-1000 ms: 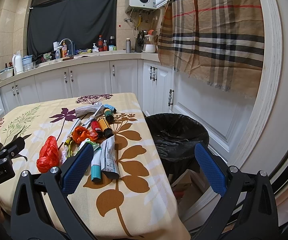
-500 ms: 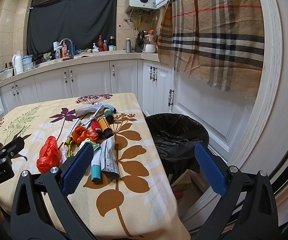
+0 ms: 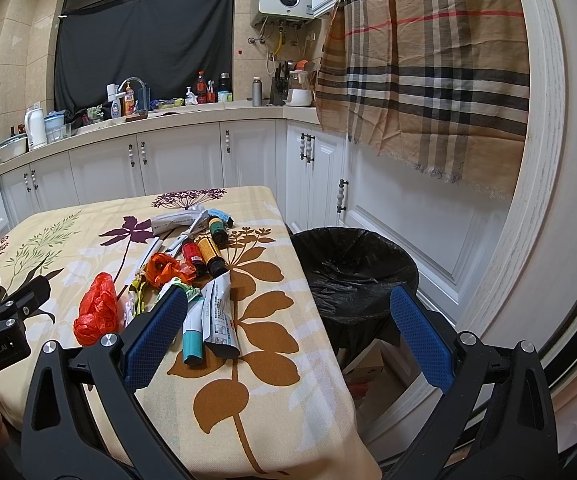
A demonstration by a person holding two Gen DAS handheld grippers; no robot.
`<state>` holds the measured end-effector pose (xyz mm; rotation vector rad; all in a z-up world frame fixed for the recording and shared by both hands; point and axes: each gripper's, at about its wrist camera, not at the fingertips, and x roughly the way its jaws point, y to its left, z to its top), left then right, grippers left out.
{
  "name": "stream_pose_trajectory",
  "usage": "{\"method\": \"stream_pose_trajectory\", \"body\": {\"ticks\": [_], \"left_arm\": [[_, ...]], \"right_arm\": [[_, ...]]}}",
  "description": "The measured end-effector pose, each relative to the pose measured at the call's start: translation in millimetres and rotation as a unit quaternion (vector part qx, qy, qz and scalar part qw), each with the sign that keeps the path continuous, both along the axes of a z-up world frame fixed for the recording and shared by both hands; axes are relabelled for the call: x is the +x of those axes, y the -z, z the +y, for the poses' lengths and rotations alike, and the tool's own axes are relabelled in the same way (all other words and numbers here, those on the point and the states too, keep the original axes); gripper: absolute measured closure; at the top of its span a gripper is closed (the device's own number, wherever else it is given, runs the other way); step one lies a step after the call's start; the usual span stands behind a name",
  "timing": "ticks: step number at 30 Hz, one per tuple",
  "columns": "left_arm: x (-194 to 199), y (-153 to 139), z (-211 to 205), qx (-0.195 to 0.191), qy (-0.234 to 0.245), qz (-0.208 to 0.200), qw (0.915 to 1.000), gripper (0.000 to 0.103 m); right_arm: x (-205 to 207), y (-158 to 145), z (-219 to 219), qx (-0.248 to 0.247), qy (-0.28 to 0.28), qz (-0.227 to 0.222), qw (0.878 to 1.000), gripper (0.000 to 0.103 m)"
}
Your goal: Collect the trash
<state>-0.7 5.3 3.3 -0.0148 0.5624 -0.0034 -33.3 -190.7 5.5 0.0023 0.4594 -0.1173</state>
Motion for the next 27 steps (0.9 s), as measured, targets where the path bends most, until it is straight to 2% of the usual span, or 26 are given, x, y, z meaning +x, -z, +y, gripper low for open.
{"method": "stream_pose_trajectory", "body": {"ticks": [27], "left_arm": [[2.0, 2.7, 0.1, -0.002, 0.005, 0.006, 1.0000, 0.007]], "right_arm": [[1.0, 1.6, -0.4, 0.000, 0.000, 0.000, 1.000, 0.004]]}}
